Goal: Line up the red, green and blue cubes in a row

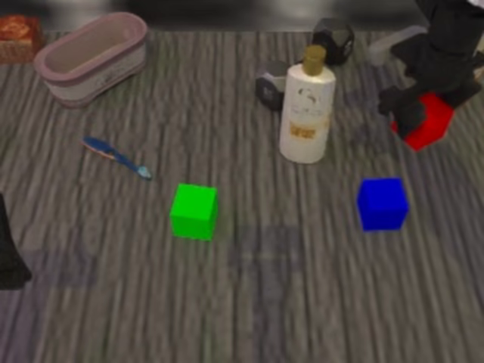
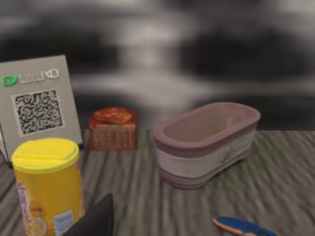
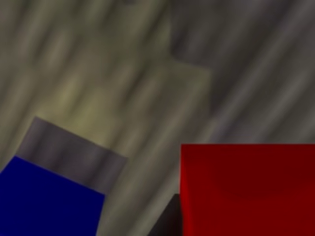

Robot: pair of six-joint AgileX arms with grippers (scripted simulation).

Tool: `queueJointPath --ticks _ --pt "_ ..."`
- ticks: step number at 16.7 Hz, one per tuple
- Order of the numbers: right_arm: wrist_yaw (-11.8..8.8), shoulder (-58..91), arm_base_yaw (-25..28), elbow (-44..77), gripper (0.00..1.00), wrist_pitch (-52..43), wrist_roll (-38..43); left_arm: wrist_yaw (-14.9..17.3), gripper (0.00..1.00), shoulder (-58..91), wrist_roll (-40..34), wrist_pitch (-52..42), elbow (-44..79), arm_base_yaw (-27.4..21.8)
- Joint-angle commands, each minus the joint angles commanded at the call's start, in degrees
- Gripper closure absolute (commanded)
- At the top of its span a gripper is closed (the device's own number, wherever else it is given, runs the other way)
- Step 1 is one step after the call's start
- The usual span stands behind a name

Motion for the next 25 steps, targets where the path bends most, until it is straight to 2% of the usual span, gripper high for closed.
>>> queueJointPath --ticks 3,6,9,14,17,21,25 --pt "0.09 0.60 2.59 1.21 1.00 -0.63 3.69 0.00 0.00 0.00 0.00 0.00 0.00 0.00" --pt "0.29 1.60 8.06 3.45 1.00 -1.90 12.60 0.00 0.00 0.00 0.00 0.00 0.00 0.00" --pt "0.50 2.64 15.40 5.62 1.00 -3.58 25.95 0.00 0.00 0.00 0.00 0.00 0.00 0.00" --pt "0.71 4.05 29.02 8.75 1.00 -6.53 52.68 0.00 0.00 0.00 0.00 0.00 0.00 0.00" --pt "0.94 3.97 35.93 10.15 1.00 -7.46 64.52 0.00 0.00 0.00 0.00 0.00 0.00 0.00" --pt "1.24 3.37 40.90 10.95 1.00 -7.78 71.78 0.00 0.00 0.00 0.00 0.00 0.00 0.00" --pt "1.26 3.33 41.10 10.97 1.00 -7.78 72.06 0.00 0.00 0.00 0.00 0.00 0.00 0.00"
